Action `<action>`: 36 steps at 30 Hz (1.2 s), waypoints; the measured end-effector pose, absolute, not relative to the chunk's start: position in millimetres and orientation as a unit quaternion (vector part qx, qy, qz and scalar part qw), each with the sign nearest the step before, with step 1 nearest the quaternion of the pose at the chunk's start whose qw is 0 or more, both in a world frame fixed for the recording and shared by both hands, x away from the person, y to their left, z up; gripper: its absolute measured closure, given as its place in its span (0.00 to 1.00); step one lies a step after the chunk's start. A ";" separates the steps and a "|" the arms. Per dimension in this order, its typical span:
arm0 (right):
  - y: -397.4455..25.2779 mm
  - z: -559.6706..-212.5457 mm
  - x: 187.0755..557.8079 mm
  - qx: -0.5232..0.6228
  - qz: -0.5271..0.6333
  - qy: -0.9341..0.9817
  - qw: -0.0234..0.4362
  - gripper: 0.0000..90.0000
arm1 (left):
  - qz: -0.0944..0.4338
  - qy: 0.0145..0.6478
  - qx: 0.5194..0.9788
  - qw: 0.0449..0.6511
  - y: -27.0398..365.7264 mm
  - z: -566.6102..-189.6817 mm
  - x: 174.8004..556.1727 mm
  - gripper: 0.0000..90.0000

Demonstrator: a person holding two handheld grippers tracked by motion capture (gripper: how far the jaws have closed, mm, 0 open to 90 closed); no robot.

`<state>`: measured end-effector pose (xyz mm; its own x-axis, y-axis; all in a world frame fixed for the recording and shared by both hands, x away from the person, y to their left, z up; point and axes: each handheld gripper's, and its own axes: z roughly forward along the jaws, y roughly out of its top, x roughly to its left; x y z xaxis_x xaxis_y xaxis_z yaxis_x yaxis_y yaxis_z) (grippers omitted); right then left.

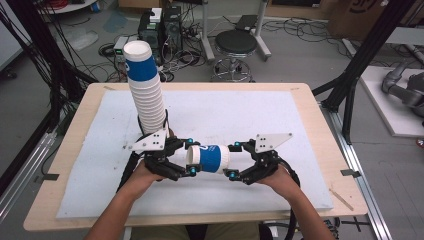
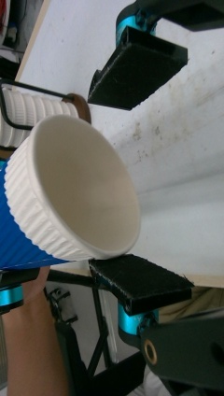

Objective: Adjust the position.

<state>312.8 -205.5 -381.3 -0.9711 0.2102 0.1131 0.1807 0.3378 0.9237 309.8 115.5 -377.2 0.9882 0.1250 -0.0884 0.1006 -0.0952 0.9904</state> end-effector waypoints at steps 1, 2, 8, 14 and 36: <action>-204.4 -381.4 312.8 0.120 0.567 0.815 0.008 0.19 | 0.006 0.073 0.740 0.669 114.6 -377.0 309.3 0.33; -202.3 -381.2 312.3 0.112 0.573 0.812 -0.001 0.19 | 0.005 0.070 0.740 0.669 113.7 -376.8 308.9 0.33; -198.7 -383.8 313.1 0.103 0.573 0.813 -0.023 0.17 | -0.004 0.059 0.735 0.676 110.0 -376.5 308.0 0.33; -201.2 -382.0 312.2 0.085 0.579 0.811 -0.018 0.23 | -0.010 0.060 0.737 0.673 109.8 -377.2 307.9 0.34; -206.9 -369.2 314.2 0.079 0.544 0.835 0.012 0.30 | 0.016 0.112 0.789 0.604 104.1 -375.8 302.5 0.18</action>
